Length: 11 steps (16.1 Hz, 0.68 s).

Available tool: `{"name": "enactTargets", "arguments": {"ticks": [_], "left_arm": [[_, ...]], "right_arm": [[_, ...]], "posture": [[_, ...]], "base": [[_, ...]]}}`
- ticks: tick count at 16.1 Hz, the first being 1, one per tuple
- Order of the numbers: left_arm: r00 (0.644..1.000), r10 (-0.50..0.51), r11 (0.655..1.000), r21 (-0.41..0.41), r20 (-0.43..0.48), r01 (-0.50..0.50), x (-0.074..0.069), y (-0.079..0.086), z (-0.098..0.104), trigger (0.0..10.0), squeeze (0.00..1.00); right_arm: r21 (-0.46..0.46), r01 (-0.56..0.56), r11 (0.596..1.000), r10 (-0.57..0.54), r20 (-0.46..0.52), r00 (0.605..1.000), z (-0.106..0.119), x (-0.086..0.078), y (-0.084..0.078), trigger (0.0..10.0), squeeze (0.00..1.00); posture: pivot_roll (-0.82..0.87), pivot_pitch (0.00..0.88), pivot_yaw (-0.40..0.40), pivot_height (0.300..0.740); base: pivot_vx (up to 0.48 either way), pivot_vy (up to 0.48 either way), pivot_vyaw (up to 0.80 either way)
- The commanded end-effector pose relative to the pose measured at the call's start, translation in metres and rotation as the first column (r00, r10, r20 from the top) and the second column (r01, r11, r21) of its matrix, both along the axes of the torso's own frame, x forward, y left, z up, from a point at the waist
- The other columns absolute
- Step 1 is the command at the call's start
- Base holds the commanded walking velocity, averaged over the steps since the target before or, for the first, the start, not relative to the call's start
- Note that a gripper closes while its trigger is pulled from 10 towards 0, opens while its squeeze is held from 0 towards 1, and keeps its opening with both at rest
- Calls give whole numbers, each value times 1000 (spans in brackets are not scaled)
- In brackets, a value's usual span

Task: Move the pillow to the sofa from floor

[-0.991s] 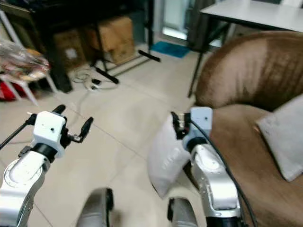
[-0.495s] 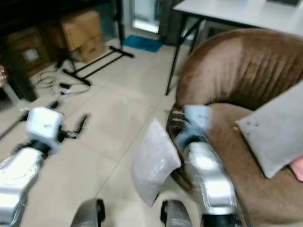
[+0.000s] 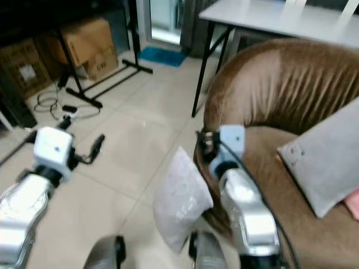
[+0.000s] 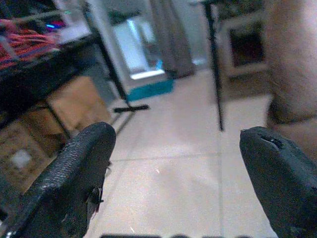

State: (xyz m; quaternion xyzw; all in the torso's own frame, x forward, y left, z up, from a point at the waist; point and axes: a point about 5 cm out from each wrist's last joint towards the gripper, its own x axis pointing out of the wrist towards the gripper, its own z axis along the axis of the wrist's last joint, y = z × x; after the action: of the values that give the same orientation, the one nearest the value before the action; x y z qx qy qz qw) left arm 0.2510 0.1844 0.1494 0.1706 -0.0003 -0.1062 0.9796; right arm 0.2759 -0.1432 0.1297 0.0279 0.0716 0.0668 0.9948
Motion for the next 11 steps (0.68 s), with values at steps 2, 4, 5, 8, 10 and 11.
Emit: {"name": "enactTargets", "arguments": {"ticks": [2,4,5,8,10,11], "left_arm": [[1000,-9,1000,15,-4,9,-1,-3,-1,10000,0],[1000,-8,1000,12,-1,8,-1,-2,-1,10000,0],[1000,-6,1000,12,0,6,0,-2,-1,10000,0],[1000,0,1000,15,4,-1,0,-1,0,10000,0],[1000,3,1000,12,12,-3,1,0,1,10000,0],[1000,3,1000,11,13,-4,1,0,2,10000,0]], "right_arm": [[-3,12,1000,-12,9,1000,3,1,-3,10000,0],[2,9,1000,-9,2,1000,2,1,-2,10000,0],[4,9,1000,-9,3,1000,2,1,-2,10000,0],[6,8,1000,-8,3,1000,2,1,-1,10000,0],[8,7,1000,-7,3,1000,2,1,-1,10000,0],[9,8,1000,-8,3,1000,2,1,-1,10000,0]], "posture": [[-127,0,-7,610],[-127,0,-7,600],[-127,0,-7,590],[-121,0,-10,555],[-122,0,-8,535],[-122,0,-8,530]], "base": [[0,0,0],[0,0,0],[0,0,0],[0,0,0],[0,0,0],[0,0,0]]}}
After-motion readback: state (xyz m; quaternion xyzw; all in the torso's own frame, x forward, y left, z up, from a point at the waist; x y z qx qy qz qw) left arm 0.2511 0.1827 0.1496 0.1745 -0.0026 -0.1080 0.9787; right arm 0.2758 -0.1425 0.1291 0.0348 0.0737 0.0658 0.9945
